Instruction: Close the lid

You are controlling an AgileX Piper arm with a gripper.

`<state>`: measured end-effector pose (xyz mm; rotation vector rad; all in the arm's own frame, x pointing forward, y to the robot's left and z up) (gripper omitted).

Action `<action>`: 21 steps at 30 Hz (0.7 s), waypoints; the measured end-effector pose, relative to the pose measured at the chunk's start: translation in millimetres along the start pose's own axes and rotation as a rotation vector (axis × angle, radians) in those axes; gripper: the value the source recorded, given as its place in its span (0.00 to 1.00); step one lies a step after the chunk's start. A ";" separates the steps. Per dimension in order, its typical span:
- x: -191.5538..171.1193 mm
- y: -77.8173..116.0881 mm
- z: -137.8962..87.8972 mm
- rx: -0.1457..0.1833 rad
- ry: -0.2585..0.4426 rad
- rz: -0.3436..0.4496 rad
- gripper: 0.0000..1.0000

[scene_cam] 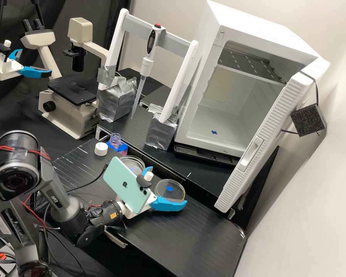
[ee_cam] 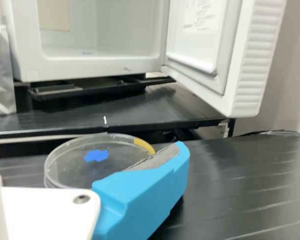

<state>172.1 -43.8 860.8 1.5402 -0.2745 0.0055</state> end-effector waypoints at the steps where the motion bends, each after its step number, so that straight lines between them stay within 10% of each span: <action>1: 0.3 -0.5 0.8 -0.006 -0.004 -0.003 1.00; 21: 4.9 -3.8 6.3 0.001 0.004 0.002 1.00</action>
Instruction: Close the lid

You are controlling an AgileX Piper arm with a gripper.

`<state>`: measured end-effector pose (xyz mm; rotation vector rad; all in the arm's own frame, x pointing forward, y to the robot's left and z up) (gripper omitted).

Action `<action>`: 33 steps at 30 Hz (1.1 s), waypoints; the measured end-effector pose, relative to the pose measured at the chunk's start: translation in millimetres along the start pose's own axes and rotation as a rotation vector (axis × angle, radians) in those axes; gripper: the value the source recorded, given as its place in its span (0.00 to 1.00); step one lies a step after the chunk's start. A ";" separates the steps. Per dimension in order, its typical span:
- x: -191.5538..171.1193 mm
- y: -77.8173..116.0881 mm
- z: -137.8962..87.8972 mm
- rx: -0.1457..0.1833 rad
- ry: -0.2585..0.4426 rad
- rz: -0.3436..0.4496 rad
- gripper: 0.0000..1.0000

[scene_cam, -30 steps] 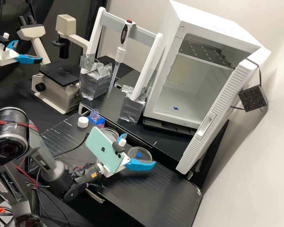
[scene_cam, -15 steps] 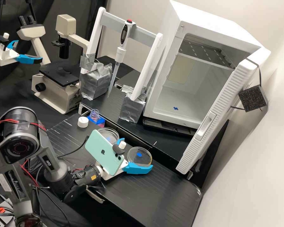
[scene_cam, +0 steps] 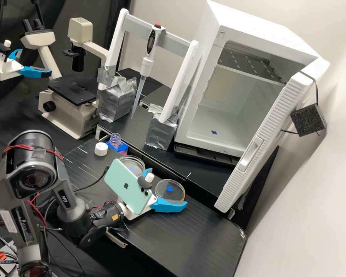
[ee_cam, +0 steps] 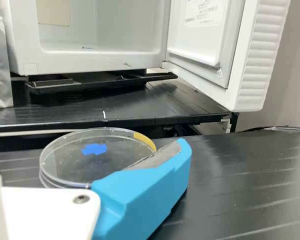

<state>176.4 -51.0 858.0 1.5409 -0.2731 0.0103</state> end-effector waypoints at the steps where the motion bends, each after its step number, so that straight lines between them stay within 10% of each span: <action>1: 0.6 0.3 0.0 0.000 0.002 0.001 1.00; 2: 0.8 1.1 0.6 0.000 -0.001 0.005 0.00; 33: 2.6 3.4 2.4 -0.003 -0.009 0.011 0.00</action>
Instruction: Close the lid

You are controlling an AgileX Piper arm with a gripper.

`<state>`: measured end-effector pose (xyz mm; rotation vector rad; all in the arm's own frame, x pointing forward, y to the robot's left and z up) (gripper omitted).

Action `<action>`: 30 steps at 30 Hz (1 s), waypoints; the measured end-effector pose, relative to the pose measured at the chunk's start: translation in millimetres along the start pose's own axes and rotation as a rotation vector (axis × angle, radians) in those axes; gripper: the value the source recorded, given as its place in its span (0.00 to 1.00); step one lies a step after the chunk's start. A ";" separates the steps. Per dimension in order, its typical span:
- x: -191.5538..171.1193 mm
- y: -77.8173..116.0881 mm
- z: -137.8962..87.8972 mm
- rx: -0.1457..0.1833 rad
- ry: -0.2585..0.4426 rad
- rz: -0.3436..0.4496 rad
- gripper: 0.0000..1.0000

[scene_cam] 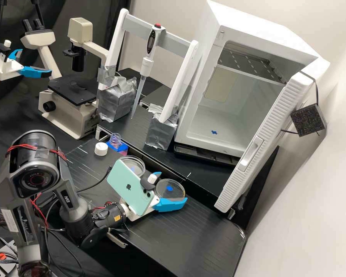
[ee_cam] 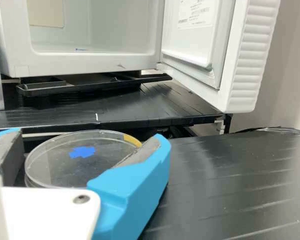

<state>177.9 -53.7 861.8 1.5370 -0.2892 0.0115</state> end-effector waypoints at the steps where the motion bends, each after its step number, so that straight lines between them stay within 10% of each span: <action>1: 0.0 0.0 0.0 0.000 0.000 0.000 0.00; 20: -10.6 8.8 -6.7 0.059 0.015 0.012 0.00; 30: -37.6 22.3 -39.2 0.114 0.179 0.068 0.00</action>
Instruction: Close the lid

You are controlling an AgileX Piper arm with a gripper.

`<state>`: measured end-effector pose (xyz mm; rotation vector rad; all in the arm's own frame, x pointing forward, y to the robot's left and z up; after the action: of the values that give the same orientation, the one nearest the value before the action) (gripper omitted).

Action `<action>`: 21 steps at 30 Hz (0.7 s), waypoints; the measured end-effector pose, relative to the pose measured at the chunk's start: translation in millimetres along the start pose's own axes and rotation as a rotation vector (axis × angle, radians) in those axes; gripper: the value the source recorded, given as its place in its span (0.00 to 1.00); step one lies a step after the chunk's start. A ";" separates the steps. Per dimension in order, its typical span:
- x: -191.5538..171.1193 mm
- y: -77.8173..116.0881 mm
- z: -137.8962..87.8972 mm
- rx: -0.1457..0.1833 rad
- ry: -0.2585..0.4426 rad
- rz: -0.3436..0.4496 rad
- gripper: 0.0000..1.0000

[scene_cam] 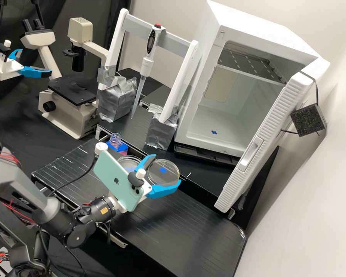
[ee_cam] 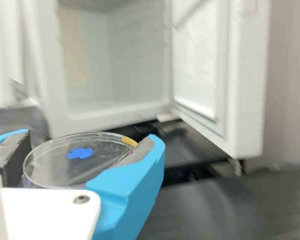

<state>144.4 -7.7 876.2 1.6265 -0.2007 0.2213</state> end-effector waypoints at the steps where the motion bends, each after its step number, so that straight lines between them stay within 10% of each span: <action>1: -1.8 -3.2 -4.1 -0.003 0.022 -0.013 0.00; 12: 0.2 -35.8 -37.7 -0.076 0.240 -0.168 0.00; 21: 4.0 -51.4 -41.9 -0.137 0.235 -0.200 0.00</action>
<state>160.8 37.6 830.5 1.4601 0.1235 0.2378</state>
